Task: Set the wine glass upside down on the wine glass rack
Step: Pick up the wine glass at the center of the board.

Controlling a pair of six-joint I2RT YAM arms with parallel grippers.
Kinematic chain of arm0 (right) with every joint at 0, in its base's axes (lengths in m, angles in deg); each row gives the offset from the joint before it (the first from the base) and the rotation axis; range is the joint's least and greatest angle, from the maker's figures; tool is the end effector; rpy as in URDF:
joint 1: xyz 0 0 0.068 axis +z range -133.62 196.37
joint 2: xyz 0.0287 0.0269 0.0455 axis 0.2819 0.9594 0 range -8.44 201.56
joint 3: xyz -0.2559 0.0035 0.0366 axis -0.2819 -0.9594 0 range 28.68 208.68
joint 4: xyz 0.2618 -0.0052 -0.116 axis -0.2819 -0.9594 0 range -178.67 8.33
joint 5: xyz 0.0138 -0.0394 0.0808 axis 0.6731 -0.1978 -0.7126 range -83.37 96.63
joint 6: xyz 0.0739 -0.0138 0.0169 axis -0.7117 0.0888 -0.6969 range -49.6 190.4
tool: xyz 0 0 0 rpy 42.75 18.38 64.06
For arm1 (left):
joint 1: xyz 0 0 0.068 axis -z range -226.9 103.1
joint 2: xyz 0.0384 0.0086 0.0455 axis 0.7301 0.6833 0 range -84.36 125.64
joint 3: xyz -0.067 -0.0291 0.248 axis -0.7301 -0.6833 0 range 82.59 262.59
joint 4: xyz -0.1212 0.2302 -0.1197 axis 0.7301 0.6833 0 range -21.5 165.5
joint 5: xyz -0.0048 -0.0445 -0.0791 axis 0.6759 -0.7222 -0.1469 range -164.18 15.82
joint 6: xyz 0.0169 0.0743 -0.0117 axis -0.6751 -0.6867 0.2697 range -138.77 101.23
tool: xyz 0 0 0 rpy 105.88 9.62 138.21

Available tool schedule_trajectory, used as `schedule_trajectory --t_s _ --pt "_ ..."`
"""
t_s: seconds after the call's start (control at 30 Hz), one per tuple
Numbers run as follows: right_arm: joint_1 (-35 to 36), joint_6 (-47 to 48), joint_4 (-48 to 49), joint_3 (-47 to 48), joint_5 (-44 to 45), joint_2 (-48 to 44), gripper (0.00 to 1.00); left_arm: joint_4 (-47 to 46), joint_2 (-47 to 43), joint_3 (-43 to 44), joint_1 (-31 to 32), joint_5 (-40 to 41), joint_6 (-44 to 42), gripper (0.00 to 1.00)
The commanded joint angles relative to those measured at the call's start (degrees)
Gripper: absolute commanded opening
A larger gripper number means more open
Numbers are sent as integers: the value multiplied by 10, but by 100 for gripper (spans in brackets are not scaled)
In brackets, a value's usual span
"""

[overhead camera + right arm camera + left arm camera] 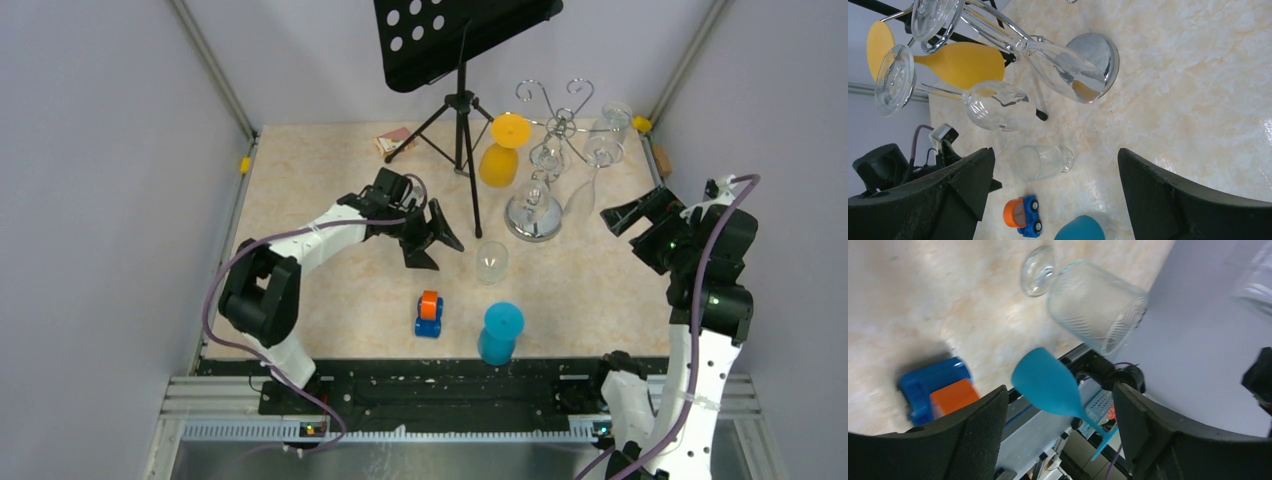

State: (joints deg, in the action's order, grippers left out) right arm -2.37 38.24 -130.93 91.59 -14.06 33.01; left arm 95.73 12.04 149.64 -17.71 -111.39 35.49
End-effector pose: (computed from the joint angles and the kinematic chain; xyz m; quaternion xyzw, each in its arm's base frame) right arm 0.1814 -0.0370 0.3705 0.2783 0.8004 0.2121 0.4867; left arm 0.3152 -0.2215 0.1750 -0.1075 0.9060 -0.4095 0.0000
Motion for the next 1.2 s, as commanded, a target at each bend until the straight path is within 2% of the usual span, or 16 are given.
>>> schedule_trajectory --t_s 0.0,0.17,0.5,0.6,0.77,0.9,1.17 --pt "5 2 9 15 -9 11 94 -50 28 74 12 -34 36 79" --pt "5 19 4 36 -4 30 94 -28 85 139 32 -35 35 71" --pt "5 28 7 50 3 44 94 149 163 273 85 60 -29 61" --pt "5 27 9 53 2 47 94 156 168 270 93 76 -25 57" --pt "5 26 11 52 0 49 94 159 187 272 97 83 -23 46" --pt "5 23 12 52 -3 51 94 162 203 278 98 91 -23 44" --pt "5 19 13 76 -3 62 94 187 222 293 98 106 -38 26"
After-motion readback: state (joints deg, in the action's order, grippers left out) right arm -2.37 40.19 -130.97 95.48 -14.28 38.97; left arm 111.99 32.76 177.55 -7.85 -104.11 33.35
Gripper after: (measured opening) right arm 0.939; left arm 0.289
